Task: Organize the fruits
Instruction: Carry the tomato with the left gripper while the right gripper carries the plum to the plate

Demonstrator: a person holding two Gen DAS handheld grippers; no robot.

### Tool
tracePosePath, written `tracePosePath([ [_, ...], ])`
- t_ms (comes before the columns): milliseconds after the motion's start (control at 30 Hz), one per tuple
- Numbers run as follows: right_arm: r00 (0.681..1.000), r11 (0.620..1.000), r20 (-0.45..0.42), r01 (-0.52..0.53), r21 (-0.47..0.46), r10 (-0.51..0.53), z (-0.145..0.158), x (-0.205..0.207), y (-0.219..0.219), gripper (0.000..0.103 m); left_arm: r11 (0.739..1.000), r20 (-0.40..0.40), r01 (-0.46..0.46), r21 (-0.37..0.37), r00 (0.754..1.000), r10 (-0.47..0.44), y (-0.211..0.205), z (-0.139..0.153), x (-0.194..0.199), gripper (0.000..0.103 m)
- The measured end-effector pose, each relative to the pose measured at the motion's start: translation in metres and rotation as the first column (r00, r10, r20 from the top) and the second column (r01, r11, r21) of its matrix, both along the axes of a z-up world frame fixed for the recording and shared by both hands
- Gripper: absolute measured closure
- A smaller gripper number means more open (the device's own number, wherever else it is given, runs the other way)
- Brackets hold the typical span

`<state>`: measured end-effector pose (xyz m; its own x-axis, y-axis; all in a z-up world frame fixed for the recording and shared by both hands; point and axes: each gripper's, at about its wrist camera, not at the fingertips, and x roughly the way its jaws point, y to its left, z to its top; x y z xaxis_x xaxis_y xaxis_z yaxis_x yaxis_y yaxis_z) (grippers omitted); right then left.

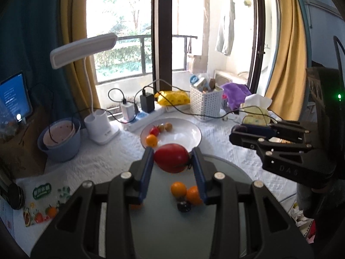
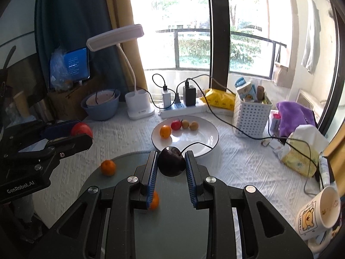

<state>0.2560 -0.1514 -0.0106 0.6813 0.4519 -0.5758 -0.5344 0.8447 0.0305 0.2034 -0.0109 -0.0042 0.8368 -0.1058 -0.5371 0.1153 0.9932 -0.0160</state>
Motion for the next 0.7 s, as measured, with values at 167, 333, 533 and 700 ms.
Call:
tracePosePath([
  [167, 1.0, 1.0, 0.021, 0.0, -0.001, 0.0, 0.009, 0.005, 0.003, 0.075, 1.0, 0.014, 0.007, 0.004, 1.0, -0.007, 0.004, 0.008, 0.007, 0.066],
  [333, 0.999, 1.0, 0.039, -0.001, 0.002, 0.001, 0.017, 0.014, 0.005, 0.075, 1.0, 0.023, 0.007, 0.007, 1.0, -0.007, 0.007, 0.012, 0.018, 0.066],
  [533, 0.998, 1.0, 0.056, -0.002, 0.001, 0.002, 0.024, 0.028, 0.007, 0.075, 1.0, 0.032, 0.008, 0.011, 0.999, -0.008, 0.009, 0.017, 0.032, 0.066],
  [700, 0.998, 1.0, 0.065, -0.01, -0.006, 0.01, 0.029, 0.041, 0.011, 0.075, 1.0, 0.045, 0.006, 0.018, 0.999, -0.006, 0.011, 0.022, 0.045, 0.066],
])
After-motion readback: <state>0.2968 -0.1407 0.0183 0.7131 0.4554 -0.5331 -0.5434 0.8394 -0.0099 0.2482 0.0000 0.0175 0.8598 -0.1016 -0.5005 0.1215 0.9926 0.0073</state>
